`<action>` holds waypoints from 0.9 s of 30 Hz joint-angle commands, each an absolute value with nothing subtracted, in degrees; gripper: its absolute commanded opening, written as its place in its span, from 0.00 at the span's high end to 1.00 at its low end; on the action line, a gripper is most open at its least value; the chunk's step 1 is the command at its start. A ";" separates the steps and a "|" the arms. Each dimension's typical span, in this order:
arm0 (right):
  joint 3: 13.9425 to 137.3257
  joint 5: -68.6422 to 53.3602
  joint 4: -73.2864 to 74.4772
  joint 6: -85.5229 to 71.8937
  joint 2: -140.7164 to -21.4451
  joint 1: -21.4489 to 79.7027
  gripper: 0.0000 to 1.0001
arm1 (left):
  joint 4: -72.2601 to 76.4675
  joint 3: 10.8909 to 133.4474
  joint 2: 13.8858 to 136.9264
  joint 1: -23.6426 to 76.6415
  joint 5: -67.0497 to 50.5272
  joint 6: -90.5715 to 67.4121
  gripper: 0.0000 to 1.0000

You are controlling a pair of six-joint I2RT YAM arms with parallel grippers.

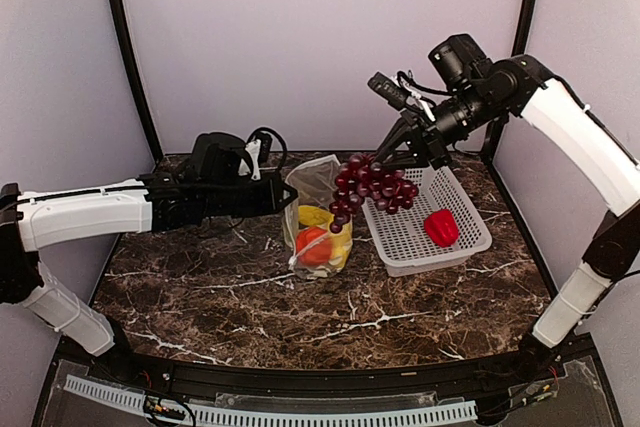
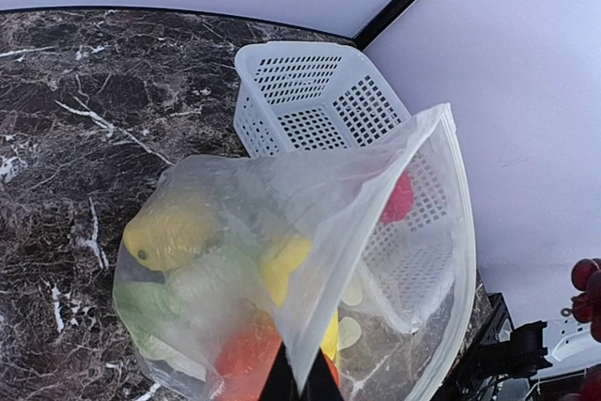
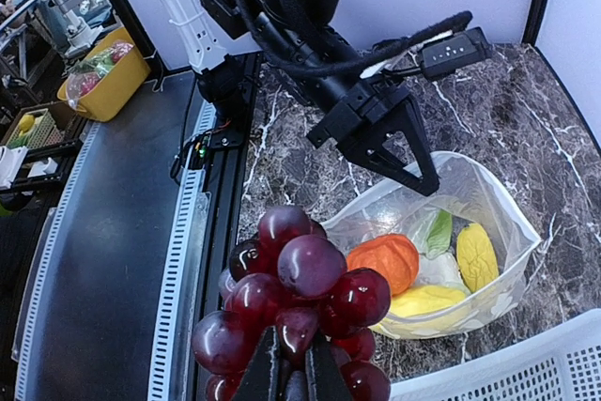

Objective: Place the food in the zip-top bag and seal the zipper
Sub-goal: Place the fake fruit in the zipper food storage bag.

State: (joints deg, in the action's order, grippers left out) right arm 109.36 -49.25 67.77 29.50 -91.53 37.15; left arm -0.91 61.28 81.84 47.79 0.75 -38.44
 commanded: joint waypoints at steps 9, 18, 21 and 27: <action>116.71 -35.22 62.75 21.75 -101.48 41.47 1.00 | -0.17 63.21 80.66 47.56 -2.88 -39.04 0.99; 119.16 -27.22 61.47 21.31 -103.21 45.47 1.00 | -0.18 62.76 80.80 47.63 -2.71 -38.87 0.99; 120.59 -26.03 61.08 21.88 -103.36 47.27 1.00 | -0.18 62.92 81.45 47.64 -2.98 -38.93 0.99; 123.22 -23.25 61.27 23.65 -105.66 49.81 1.00 | -0.18 63.53 81.99 47.61 -3.41 -38.91 0.99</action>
